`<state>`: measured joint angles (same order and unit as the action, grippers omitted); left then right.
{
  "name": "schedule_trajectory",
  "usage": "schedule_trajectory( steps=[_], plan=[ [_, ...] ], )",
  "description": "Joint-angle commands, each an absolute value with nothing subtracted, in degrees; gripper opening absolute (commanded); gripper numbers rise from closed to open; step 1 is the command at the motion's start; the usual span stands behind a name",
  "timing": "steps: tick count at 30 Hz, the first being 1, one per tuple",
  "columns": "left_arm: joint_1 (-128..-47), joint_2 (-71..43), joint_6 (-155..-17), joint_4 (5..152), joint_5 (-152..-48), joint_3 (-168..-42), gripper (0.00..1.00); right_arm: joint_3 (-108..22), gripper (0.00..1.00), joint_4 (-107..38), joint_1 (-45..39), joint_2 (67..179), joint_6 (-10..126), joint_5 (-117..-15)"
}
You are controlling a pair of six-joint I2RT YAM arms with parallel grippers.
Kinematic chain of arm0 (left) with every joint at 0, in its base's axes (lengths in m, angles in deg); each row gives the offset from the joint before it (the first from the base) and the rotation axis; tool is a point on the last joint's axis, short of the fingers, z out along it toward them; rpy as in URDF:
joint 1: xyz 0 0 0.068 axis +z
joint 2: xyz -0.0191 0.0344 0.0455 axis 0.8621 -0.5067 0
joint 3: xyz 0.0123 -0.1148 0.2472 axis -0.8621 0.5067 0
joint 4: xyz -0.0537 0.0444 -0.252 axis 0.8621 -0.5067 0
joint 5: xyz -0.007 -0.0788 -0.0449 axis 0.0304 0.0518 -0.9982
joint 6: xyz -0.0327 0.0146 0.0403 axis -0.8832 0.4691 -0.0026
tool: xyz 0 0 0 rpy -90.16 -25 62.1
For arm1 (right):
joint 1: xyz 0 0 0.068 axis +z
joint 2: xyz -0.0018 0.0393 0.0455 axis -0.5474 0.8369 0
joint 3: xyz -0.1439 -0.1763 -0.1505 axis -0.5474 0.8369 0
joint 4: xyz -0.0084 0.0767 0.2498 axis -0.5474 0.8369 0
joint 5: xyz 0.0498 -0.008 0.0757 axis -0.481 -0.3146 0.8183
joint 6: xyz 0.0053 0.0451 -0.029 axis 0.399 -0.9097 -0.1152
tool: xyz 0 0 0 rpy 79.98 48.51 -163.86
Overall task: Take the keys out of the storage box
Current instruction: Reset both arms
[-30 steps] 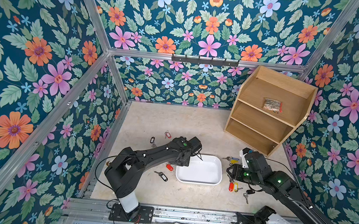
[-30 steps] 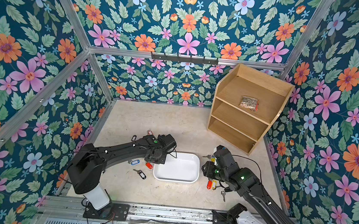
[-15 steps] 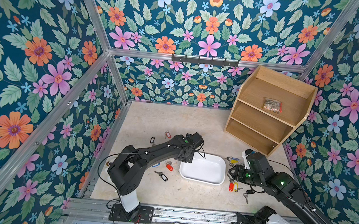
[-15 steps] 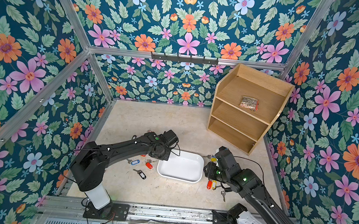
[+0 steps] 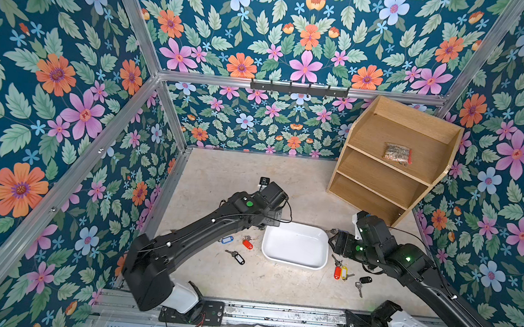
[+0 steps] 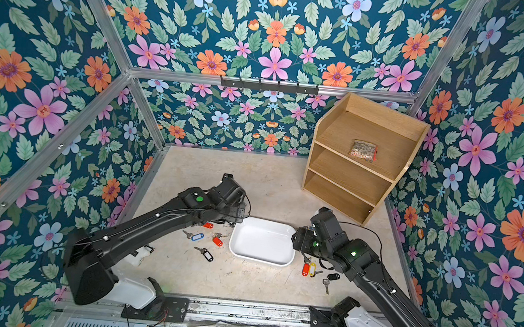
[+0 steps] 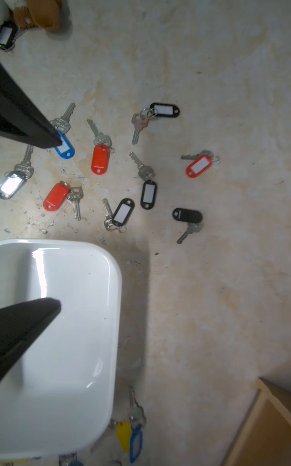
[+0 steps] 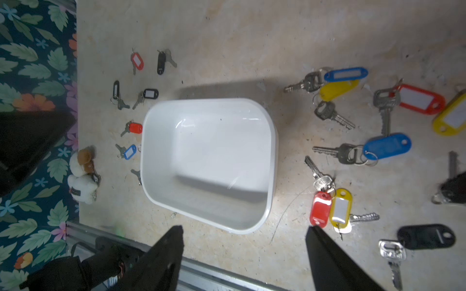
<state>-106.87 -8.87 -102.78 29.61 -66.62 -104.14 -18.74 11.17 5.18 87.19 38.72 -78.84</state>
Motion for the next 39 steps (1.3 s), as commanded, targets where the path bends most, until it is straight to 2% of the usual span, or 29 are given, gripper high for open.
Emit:
schedule_trajectory(
  steps=[1, 3, 5, 6, 7, 8, 9, 10, 11, 14, 16, 18, 22, 26, 29, 31, 33, 35, 36, 38, 39],
  plan=[
    [-106.80, 0.68, -99.41, 38.85, -52.15, -100.99, 0.99, -23.01, 0.85, 4.76, 5.24, 88.27, 44.81, -91.06],
    [-106.75, 8.66, -91.80, 52.92, -44.35, -93.79, 0.99, -24.16, 0.87, -1.01, 5.27, 87.67, 49.99, -100.24],
    [-106.62, 16.40, -75.95, 77.11, -36.26, -81.91, 0.99, -20.02, 0.88, -13.73, 5.23, 84.50, 60.79, -106.71],
    [-106.17, 20.31, -64.17, 98.48, -35.38, -72.85, 0.99, -14.36, 0.91, -24.74, 5.20, 81.47, 68.64, -108.40],
    [-105.40, 22.76, -55.08, 116.91, -35.68, -62.95, 0.99, -8.46, 0.98, -37.10, 5.22, 77.63, 76.78, -108.71],
    [-103.71, 23.92, -52.15, 126.89, -37.18, -57.73, 0.99, -1.78, 0.99, -48.36, 5.17, 74.78, 84.30, -108.84],
    [-100.20, 24.29, -52.56, 128.91, -39.86, -54.34, 0.99, 6.29, 0.99, -63.38, 4.74, 71.64, 92.98, -109.55],
    [-95.73, 23.86, -56.76, 122.97, -42.45, -54.67, 0.99, 13.49, 0.99, -78.78, 3.08, 70.11, 98.67, -111.08],
    [-91.45, 23.19, -60.78, 118.35, -45.00, -55.29, 0.99, 16.34, 0.99, -84.81, 0.15, 69.61, 98.24, -112.04],
    [-77.94, 19.91, -69.82, 115.55, -54.24, -52.93, 0.99, 17.63, 0.99, -76.00, -19.00, 71.22, 82.37, -105.63],
    [-70.47, 15.13, -74.06, 115.15, -61.78, -51.72, 0.99, 20.79, 0.99, -74.78, -31.28, 73.60, 72.34, -97.01],
    [-67.21, 10.14, -75.86, 116.40, -63.75, -51.08, 0.99, 23.36, 0.99, -77.75, -37.29, 77.57, 67.22, -93.80],
    [-66.96, 1.92, -75.15, 122.51, -67.53, -49.16, 0.99, 22.98, 0.99, -83.88, -37.77, 89.14, 69.89, -87.59],
    [-66.93, -4.37, -74.30, 127.92, -65.14, -46.59, 0.99, 23.41, 0.99, -87.74, -37.63, 97.58, 68.59, -84.79],
    [-66.94, -7.62, -74.65, 131.21, -62.18, -45.90, 0.99, 26.06, 0.99, -95.44, -36.63, 104.18, 68.71, -87.36],
    [-66.66, -10.02, -73.27, 132.63, -65.14, -47.01, 0.99, 26.14, 0.99, -101.79, -36.02, 109.39, 70.90, -84.60],
    [-66.52, -12.09, -72.68, 129.72, -65.46, -49.95, 0.99, 26.65, 1.00, -113.83, -35.50, 119.05, 72.37, -83.66],
    [-66.26, -13.44, -70.94, 131.35, -64.99, -50.66, 0.99, 24.62, 0.99, -103.75, -35.33, 115.98, 72.76, -83.16],
    [-66.15, -14.17, -70.29, 133.68, -64.66, -50.15, 0.99, 26.48, 1.00, -112.99, -35.33, 118.89, 72.49, -83.21],
    [-64.84, -20.86, -69.14, 148.23, -69.33, -46.04, 0.99, 24.93, 0.99, -105.21, -35.33, 116.29, 72.61, -83.61],
    [-64.78, -24.24, -67.29, 152.13, -70.22, -46.86, 0.99, 26.21, 0.99, -111.57, -35.13, 118.37, 72.61, -84.17]
  ],
)
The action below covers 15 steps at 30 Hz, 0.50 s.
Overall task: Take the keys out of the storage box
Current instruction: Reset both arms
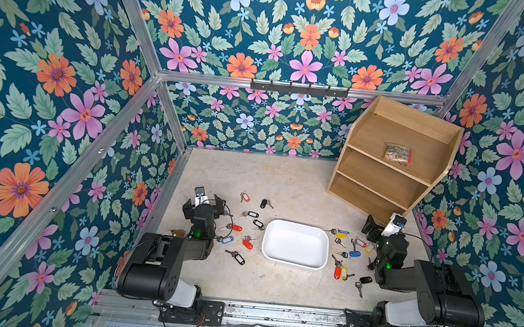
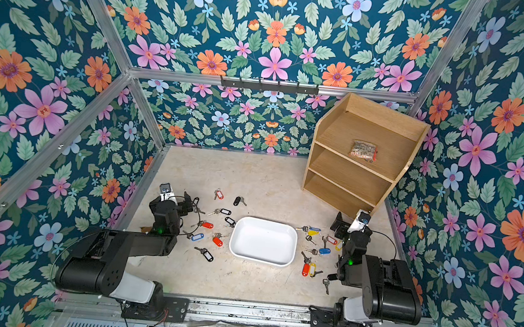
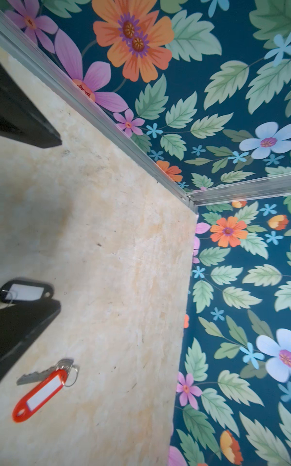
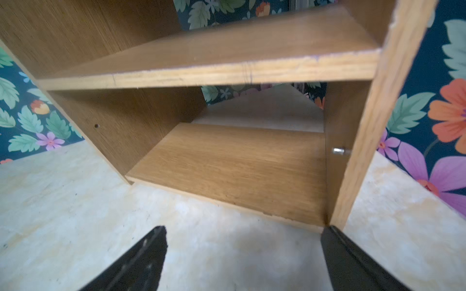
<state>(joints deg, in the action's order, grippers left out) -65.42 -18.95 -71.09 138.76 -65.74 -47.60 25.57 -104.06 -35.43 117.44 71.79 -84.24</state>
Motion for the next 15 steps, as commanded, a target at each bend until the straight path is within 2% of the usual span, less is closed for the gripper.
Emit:
schedule_trajectory(
  steps=[1, 2, 4, 9, 15],
  plan=[
    [-63.61, -22.65, -69.63, 146.62, -71.67, -47.35, 0.98, 25.83, 0.99, -110.60, -34.36, 117.92, 72.94, -85.76],
    [-63.04, -21.54, -70.73, 143.52, -71.85, -48.28, 0.99, 25.17, 0.99, -106.39, -33.84, 116.67, 73.04, -87.20],
    [-62.92, -22.54, -70.15, 146.29, -71.69, -47.73, 0.99, 26.10, 0.99, -111.54, -33.46, 118.21, 73.42, -87.75],
    [-62.90, -22.14, -70.30, 145.43, -71.66, -47.85, 0.99, 26.39, 0.99, -111.30, -32.81, 117.95, 74.16, -88.46],
    [-63.07, -22.14, -70.17, 145.90, -71.40, -47.71, 0.99, 25.36, 0.99, -109.06, -34.51, 117.80, 73.10, -84.52]
  ],
)
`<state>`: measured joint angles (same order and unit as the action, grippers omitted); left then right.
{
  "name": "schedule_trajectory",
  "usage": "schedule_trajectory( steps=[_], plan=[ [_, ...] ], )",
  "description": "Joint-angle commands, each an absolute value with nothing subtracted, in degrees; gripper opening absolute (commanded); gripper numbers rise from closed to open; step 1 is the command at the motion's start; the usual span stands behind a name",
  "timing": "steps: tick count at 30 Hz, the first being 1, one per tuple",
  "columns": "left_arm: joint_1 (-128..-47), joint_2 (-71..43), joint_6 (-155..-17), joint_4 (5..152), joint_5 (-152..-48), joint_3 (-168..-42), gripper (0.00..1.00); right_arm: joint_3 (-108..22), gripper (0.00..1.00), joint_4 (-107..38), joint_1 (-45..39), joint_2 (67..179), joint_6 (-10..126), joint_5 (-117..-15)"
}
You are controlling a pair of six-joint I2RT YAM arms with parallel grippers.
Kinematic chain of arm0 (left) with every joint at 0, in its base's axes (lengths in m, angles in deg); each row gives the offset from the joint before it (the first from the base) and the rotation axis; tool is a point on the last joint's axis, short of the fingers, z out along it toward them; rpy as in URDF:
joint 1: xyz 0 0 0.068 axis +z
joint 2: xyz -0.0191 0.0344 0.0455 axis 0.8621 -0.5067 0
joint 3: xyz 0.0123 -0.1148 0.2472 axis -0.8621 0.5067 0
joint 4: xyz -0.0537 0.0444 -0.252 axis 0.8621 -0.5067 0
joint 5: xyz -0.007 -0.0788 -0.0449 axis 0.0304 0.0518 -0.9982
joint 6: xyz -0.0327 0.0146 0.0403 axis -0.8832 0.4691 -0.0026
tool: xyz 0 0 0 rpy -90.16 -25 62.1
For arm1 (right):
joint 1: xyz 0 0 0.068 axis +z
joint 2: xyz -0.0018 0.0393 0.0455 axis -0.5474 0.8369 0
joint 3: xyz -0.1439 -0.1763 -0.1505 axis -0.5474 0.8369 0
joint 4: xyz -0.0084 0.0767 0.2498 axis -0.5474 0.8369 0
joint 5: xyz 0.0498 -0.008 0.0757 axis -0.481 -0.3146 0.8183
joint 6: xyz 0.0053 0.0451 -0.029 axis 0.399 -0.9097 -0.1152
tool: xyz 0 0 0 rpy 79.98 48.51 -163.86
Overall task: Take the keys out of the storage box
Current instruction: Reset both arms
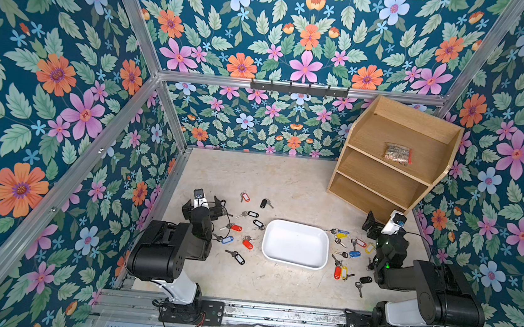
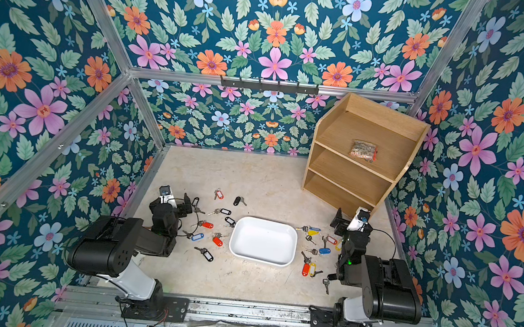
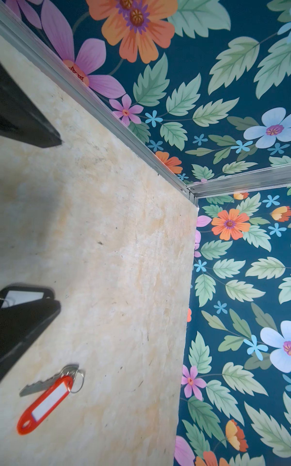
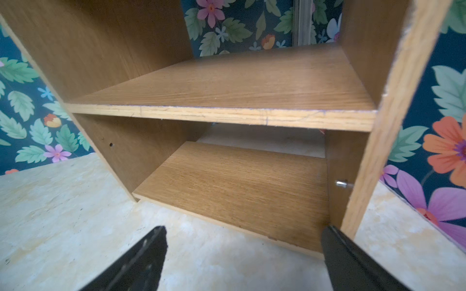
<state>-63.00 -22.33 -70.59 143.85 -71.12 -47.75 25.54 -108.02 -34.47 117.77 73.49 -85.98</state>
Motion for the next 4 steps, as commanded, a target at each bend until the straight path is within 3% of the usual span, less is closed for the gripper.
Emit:
schedule_trajectory(
  steps=[1, 4],
  plan=[
    [-63.07, -22.15, -70.17, 145.80, -71.40, -47.73, 0.99, 25.38, 0.99, -109.10, -34.51, 117.80, 72.98, -84.41],
    [-63.07, -22.19, -70.19, 145.97, -71.39, -47.70, 0.99, 25.63, 0.99, -109.52, -34.16, 117.77, 73.47, -85.20]
  ],
)
